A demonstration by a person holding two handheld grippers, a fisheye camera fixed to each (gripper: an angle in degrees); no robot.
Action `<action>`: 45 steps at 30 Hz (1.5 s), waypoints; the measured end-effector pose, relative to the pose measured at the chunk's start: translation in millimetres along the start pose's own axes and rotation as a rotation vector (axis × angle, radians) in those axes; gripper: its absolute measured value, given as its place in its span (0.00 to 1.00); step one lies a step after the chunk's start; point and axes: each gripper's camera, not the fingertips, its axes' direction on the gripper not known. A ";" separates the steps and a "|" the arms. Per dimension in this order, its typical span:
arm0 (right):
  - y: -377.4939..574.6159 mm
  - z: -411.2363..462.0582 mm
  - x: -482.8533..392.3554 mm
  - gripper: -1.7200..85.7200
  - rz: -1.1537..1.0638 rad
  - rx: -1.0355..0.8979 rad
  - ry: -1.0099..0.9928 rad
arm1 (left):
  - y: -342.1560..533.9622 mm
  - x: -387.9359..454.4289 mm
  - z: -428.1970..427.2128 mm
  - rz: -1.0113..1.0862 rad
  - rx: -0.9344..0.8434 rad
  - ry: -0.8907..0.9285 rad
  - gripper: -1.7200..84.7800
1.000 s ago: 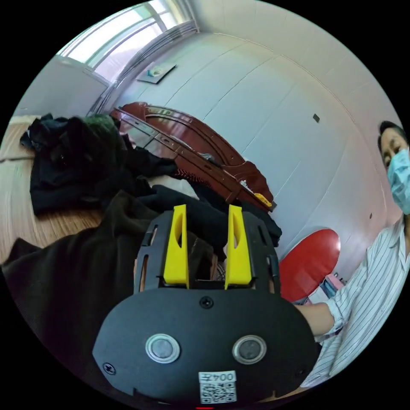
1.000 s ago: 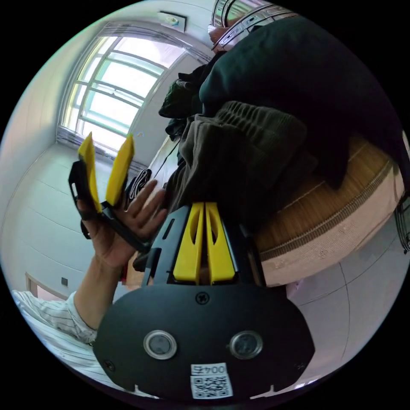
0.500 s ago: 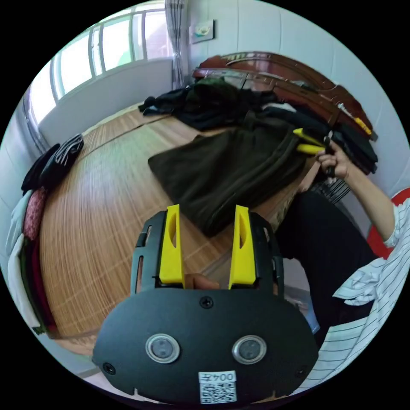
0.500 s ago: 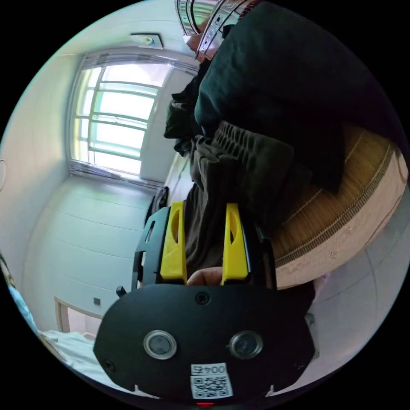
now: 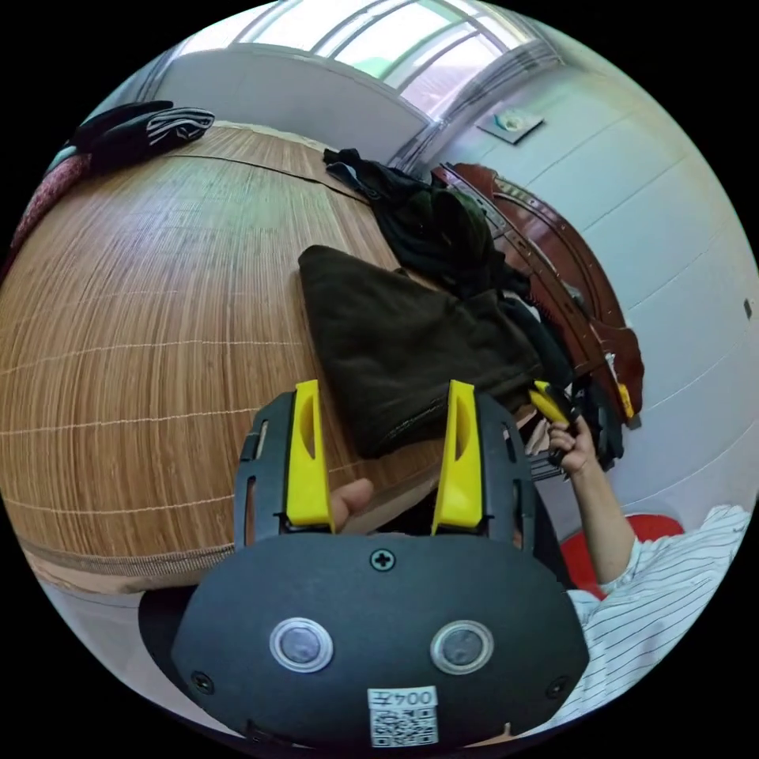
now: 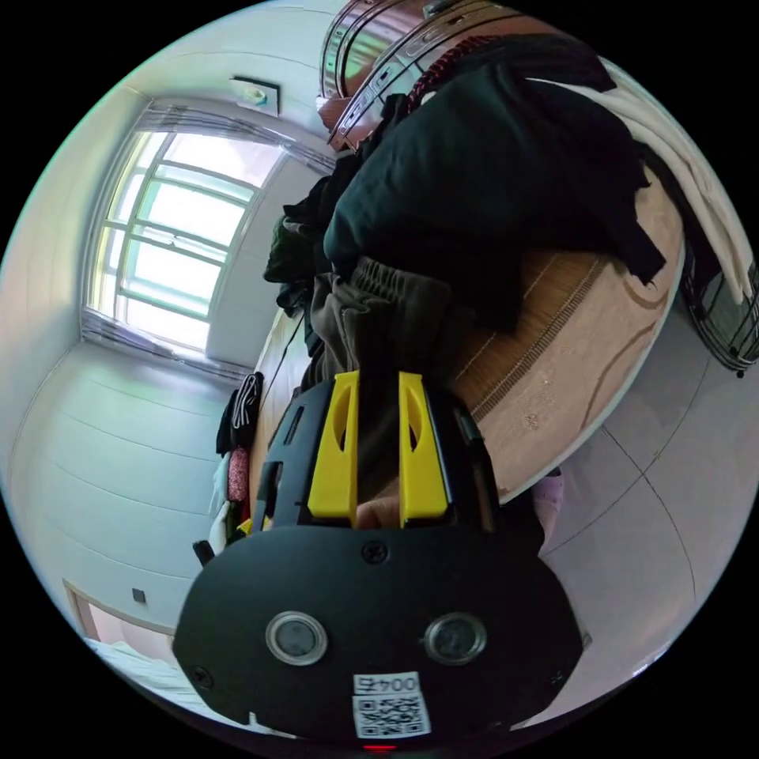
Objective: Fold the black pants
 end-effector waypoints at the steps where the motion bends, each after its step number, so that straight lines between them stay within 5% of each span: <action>1: 4.9 -4.7 2.1 0.12 0.008 0.001 -0.015 | -6.3 -4.3 -4.6 -0.019 0.023 0.005 0.26; 9: 26.7 -9.1 1.5 0.10 0.023 0.000 -0.037 | -49.4 -30.4 35.6 -0.140 -0.069 0.035 0.22; 15: 50.3 -8.2 -27.0 0.08 -0.027 -0.018 -0.033 | -68.1 -27.6 29.3 -0.105 -0.028 -0.124 0.10; 25: 116.4 19.6 -145.6 0.02 -0.408 -0.112 0.032 | -20.9 -102.1 -102.4 -0.112 0.067 -0.303 0.09; 32: 177.1 73.8 -238.4 0.13 -0.800 -0.189 0.234 | 18.4 -171.0 -224.4 -0.190 0.171 -0.338 0.10; 39: 161.7 76.5 -211.4 0.11 -0.387 -0.199 0.092 | -17.6 -124.6 -221.6 0.066 0.249 -0.331 0.09; 45: 152.3 83.8 -179.2 0.15 -0.150 -0.313 -0.161 | -31.1 -162.6 -155.9 0.033 -0.026 -0.321 0.06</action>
